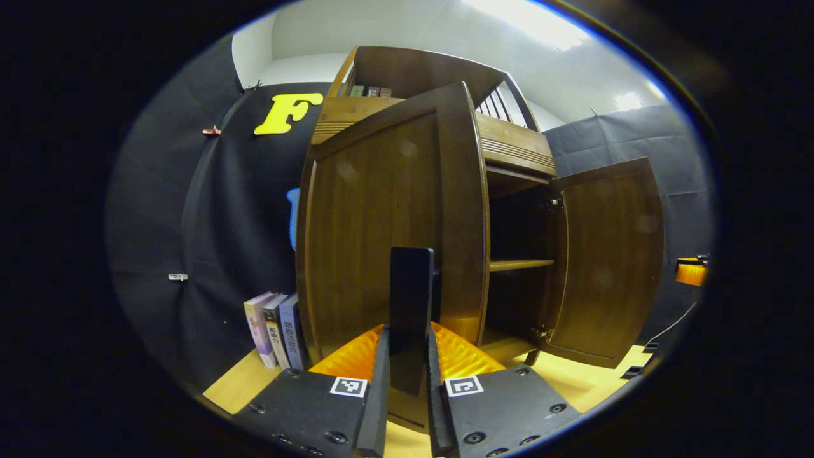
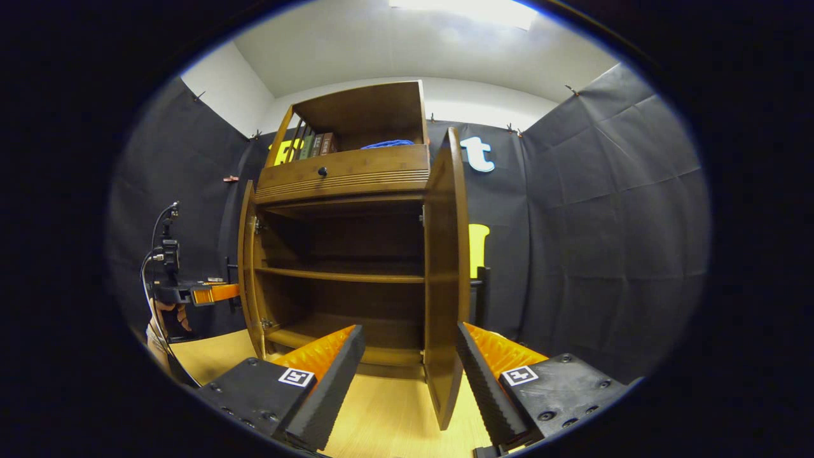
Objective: Open the right door of the double-door shoe cabinet with the right hand, and open the left door with the left hand.
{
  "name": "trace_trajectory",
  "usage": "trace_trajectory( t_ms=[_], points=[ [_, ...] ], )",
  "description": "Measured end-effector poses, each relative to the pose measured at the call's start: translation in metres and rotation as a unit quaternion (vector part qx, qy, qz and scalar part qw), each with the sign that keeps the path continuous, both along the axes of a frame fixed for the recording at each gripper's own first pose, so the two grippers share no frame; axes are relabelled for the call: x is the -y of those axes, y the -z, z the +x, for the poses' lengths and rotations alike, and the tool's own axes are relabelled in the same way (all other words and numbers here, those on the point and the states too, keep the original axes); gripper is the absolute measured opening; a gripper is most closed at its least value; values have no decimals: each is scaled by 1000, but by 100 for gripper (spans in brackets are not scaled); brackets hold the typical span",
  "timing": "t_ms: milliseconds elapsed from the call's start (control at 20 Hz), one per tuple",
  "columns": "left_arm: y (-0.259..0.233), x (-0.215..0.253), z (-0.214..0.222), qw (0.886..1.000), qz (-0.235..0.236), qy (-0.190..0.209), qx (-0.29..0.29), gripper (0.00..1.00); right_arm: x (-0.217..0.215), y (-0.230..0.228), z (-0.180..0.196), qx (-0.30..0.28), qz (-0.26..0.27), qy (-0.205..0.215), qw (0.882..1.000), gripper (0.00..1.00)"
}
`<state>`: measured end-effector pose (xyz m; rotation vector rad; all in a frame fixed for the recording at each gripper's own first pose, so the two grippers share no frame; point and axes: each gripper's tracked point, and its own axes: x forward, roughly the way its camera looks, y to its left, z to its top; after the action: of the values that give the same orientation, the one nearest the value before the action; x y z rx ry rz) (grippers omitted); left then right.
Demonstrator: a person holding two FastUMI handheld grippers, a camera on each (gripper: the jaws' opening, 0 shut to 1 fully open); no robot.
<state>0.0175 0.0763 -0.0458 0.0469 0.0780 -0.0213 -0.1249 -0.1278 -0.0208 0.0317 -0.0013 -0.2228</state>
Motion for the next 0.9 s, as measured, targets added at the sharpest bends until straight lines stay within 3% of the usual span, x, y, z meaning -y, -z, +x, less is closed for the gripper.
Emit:
trace_trajectory(
  t_ms=[900],
  points=[
    [-13, -96, -55, 992, 30, -119, 15, 10, -42, 6, 18, 6, 4, -53, 999, 92]
  ],
)
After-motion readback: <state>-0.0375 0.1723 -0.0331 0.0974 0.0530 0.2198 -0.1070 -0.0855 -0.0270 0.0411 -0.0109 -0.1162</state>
